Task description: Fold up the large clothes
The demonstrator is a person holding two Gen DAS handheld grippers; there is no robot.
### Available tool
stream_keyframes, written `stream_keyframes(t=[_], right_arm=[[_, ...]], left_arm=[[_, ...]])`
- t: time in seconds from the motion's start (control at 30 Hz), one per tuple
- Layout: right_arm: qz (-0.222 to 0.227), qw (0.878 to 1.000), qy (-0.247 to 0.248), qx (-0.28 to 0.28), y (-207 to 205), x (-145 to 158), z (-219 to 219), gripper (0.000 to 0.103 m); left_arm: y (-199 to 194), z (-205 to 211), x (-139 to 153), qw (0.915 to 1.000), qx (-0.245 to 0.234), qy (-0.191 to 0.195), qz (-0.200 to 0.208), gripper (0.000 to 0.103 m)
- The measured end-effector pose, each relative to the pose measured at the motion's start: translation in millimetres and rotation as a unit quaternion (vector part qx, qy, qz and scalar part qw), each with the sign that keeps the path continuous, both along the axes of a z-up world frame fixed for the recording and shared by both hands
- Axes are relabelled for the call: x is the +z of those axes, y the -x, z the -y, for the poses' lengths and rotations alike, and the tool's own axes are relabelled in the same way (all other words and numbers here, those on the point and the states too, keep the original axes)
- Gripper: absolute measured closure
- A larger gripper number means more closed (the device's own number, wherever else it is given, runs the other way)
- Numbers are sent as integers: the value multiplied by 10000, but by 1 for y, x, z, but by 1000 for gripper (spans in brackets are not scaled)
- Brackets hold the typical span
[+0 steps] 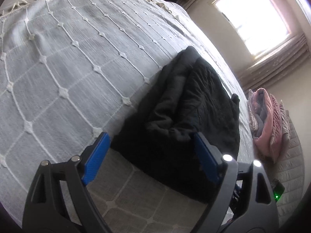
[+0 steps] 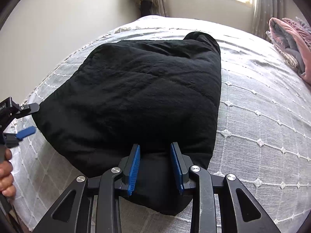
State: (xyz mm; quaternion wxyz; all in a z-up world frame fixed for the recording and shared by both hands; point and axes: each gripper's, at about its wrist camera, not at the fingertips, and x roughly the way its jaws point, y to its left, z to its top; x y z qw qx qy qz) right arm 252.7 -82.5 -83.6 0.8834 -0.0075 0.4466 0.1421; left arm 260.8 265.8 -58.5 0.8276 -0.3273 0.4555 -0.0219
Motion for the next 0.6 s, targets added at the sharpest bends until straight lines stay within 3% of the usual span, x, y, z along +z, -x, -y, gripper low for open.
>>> stream_keyframes(t=[0.03,0.1,0.23,0.33,0.43,0.5,0.6], right_arm=[[6,10000,-9,7,-3,0,1,71],[-14,10000,-86,40,-10,-2,5,71],[50,9999,-154,59,-9,-2,8,71],[125,9999,-107,1,-7,-2,5,70],[194,9998,-79,-27,-4,-2,4,70],[219,9997,-102,-23,-3,-2,5,70],[238,9996,-115,-1,-3,-2,6,70]], left_arm=[[-1,2,-2,9999,20,-91,-44,6],[-2,5,-7,9996,47,-257,-98,3],[-1,5,-6,9999,10,-163,-32,3],[1,14,4,9995,-287,-13,149,3],[-2,28,10,9977,-496,-358,287,3],[-8,34,1,9968,-570,-560,98,3],[-15,30,-20,9976,-501,-468,-130,0]])
